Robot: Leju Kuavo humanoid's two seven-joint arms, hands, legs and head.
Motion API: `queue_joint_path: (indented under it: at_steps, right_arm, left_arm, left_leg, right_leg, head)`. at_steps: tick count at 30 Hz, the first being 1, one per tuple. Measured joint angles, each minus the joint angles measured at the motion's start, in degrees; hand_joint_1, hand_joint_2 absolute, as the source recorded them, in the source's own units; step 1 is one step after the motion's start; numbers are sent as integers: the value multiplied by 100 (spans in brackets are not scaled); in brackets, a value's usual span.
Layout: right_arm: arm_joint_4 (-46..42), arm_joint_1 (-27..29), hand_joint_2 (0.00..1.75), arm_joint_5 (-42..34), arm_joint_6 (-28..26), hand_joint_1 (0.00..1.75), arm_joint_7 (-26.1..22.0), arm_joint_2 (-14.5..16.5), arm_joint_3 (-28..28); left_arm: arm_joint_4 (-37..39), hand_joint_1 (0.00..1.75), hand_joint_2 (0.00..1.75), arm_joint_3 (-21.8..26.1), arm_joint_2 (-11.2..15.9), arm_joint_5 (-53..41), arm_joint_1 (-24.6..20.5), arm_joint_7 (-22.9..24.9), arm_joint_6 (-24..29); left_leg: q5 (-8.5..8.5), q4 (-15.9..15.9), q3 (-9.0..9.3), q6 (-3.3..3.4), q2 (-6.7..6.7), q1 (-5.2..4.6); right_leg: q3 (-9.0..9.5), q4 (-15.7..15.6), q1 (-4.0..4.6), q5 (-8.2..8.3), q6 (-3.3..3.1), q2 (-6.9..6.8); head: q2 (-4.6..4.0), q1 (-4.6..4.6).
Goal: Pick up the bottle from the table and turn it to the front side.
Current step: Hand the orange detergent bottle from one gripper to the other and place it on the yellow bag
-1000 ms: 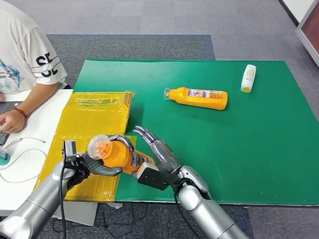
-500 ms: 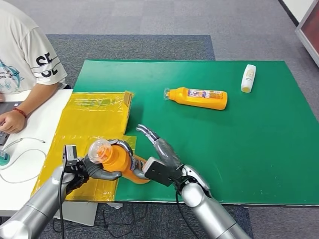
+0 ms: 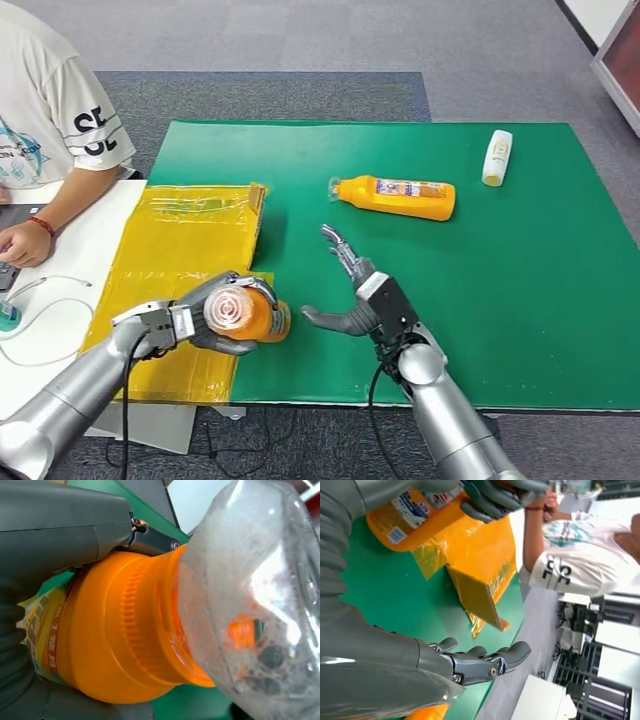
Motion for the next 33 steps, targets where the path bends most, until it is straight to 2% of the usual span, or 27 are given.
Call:
queue_joint_path:
  at_steps: [9,24,33]
  right_arm:
    - [358,-212,175,-359,320,0,-58,2,-466]
    - [610,-271,175,-355,331,0,-64,10,-567]
    - [773,-360,175,-317,286,0,-64,74,-592]
  left_arm:
    - [321,175,175,-645,17,-374,-649,2,157]
    - [515,175,175,-944,16,-377,-922,6,164]
    - [615,175,175,-1145,121,-382,-1205,30,-38]
  left_leg:
    - [9,1,-1,2,1,-1]
    - [9,0,-2,1,1,0]
    - [15,0,-2,-2,2,0]
  right_leg:
    - [-1,0,-1,12,2,0]
    - [-2,0,-1,11,1,0]
    - [-3,1,0,13,0,1]
  head:
    - [0,1]
    - [0,2]
    - [0,0]
